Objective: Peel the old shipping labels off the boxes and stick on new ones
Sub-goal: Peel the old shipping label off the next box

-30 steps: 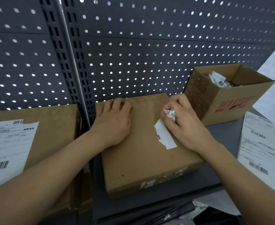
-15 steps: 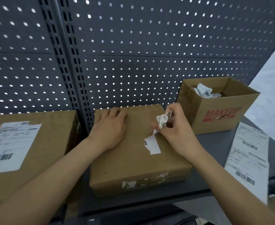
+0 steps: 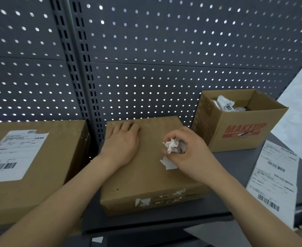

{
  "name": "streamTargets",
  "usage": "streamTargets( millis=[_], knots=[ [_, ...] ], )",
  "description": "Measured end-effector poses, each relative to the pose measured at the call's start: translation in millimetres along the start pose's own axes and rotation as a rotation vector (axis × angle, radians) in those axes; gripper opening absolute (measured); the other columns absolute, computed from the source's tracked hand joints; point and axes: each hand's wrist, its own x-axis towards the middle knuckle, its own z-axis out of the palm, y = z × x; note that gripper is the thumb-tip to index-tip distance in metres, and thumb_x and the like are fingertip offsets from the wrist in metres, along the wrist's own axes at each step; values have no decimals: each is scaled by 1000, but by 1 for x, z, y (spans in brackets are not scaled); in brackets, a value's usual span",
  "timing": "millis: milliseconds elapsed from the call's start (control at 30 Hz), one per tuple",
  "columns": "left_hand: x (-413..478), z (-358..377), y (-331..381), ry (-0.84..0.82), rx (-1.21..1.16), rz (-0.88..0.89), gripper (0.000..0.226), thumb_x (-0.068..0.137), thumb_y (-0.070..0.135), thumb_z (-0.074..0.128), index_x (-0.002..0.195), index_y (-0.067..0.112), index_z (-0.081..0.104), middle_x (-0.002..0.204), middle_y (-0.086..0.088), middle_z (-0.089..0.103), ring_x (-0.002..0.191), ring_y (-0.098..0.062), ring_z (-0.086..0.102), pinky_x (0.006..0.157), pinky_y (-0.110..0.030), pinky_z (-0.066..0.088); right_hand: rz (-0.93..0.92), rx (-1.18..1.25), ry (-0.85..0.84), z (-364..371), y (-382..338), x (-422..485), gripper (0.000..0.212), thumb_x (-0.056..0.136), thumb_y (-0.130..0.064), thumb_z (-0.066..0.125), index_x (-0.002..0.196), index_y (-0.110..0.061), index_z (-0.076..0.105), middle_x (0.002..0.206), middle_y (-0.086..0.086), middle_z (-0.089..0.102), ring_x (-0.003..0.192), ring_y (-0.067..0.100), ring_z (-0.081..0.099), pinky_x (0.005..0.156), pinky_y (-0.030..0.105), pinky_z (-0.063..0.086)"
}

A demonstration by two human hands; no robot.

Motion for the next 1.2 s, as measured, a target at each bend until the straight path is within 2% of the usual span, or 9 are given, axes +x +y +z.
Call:
streamTargets(
  millis=[100, 300, 567, 867, 1033, 1200],
  knots=[
    [0, 0, -1, 8, 3, -5, 39, 105, 27, 29, 141, 22, 43, 148, 0, 38, 138, -26, 30, 116, -47, 21, -11, -41, -17, -4, -5, -2, 31, 82, -10, 73, 89, -40, 64, 99, -13, 53, 93, 1, 54, 78, 10, 41],
    [0, 2, 1, 22, 14, -4, 40, 105, 28, 29, 142, 23, 42, 148, 1, 38, 139, -24, 29, 116, -46, 21, -14, 78, 51, -11, -10, -3, 40, 72, -6, 78, 87, -41, 64, 95, -13, 55, 90, 3, 55, 72, 13, 44],
    [0, 6, 5, 27, 38, -22, 42, 104, 28, 29, 143, 22, 43, 148, -2, 39, 139, -27, 29, 117, -49, 20, -11, 106, 58, -15, -3, 0, 44, 75, -8, 81, 94, -45, 64, 100, -6, 51, 81, 8, 55, 66, 13, 46],
    [-1, 5, 8, 29, 20, -31, 42, 105, 31, 29, 143, 21, 43, 148, -2, 38, 139, -26, 29, 117, -45, 21, -17, 114, 40, -21, -8, -6, 46, 79, -5, 75, 99, -45, 65, 100, -9, 45, 87, 6, 52, 74, 13, 46],
    [-1, 5, 10, 11, 18, -47, 42, 105, 33, 27, 143, 23, 42, 149, -1, 36, 140, -25, 27, 118, -46, 20, -21, 73, 79, -23, -6, -6, 43, 76, -10, 81, 92, -46, 63, 96, -15, 45, 84, 5, 53, 73, 11, 45],
    [1, 6, 14, -1, 41, -58, 42, 105, 34, 26, 144, 24, 40, 149, -1, 34, 140, -26, 26, 118, -45, 18, -52, 32, 217, -41, -12, -5, 38, 69, -25, 88, 86, -48, 63, 94, -16, 48, 81, 5, 52, 67, 10, 42]
  ],
)
